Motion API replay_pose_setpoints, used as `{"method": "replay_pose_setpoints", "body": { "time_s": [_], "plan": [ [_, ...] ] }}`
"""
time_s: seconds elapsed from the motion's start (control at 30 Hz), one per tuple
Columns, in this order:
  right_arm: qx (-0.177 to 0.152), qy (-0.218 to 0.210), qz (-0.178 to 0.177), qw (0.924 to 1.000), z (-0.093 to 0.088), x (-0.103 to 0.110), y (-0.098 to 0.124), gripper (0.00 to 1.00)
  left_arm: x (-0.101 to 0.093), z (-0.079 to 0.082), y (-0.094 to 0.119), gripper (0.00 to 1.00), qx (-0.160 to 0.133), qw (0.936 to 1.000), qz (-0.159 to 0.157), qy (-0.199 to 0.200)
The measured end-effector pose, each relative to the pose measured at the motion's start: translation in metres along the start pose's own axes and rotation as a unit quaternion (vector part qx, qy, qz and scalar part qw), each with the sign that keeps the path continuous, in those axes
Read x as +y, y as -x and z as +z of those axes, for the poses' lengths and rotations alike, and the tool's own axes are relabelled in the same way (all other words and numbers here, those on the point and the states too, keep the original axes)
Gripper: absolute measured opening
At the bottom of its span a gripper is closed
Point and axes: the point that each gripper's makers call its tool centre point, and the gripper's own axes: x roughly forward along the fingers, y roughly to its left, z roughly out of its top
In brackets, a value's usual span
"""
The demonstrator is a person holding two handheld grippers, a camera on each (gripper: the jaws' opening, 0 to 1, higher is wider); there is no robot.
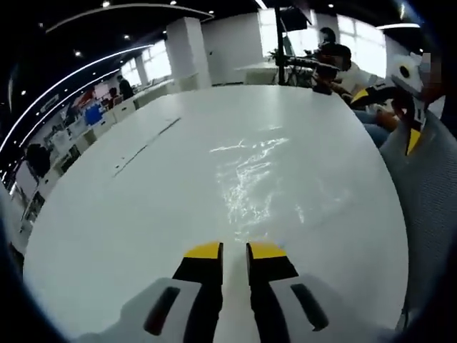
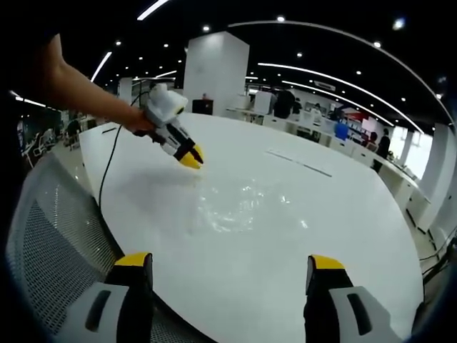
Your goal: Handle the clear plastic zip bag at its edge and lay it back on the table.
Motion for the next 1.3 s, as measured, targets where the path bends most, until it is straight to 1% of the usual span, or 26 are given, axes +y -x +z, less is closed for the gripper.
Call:
{"method": "replay_pose_setpoints", "body": {
  "time_s": [0.03,0.23,0.43,0.6,0.67,0.77,0.97,1.17,1.23,1.3],
  "plan": [
    [0.000,0.000,0.000,1.0000,0.000,0.000,0.000,0.89,-0.003,0.001,0.000,0.12,0.003,0.9999,-0.008,-0.008],
    [0.001,0.000,-0.003,1.0000,0.000,-0.001,0.000,0.89,-0.007,0.001,0.000,0.13,0.016,0.9988,-0.023,-0.040],
    [0.001,-0.001,-0.006,1.0000,0.000,-0.002,0.000,0.89,-0.007,-0.001,-0.002,0.14,0.031,0.9951,-0.044,-0.083],
    [0.002,-0.001,-0.007,1.0000,-0.001,-0.002,0.000,0.89,-0.006,-0.001,-0.004,0.14,0.041,0.9893,-0.057,-0.128],
    [0.003,-0.001,-0.007,1.0000,-0.001,-0.002,0.000,0.89,-0.008,-0.002,-0.006,0.14,0.049,0.9859,-0.064,-0.147],
    [0.004,-0.002,-0.007,1.0000,-0.001,-0.002,0.000,0.89,-0.010,-0.003,-0.008,0.14,0.056,0.9821,-0.072,-0.165],
    [0.005,-0.004,-0.008,1.0000,-0.001,-0.003,0.000,0.89,-0.012,-0.001,-0.012,0.13,0.060,0.9784,-0.084,-0.179],
    [0.006,-0.003,-0.008,0.9999,-0.002,-0.003,0.000,0.88,-0.016,-0.004,-0.017,0.13,0.076,0.9686,-0.103,-0.213],
    [0.007,-0.003,-0.009,0.9999,-0.002,-0.003,0.000,0.88,-0.015,-0.007,-0.020,0.12,0.082,0.9666,-0.103,-0.220],
    [0.007,-0.004,-0.010,0.9999,-0.002,-0.004,0.000,0.88,-0.017,-0.008,-0.021,0.12,0.085,0.9664,-0.108,-0.217]
  ]
}}
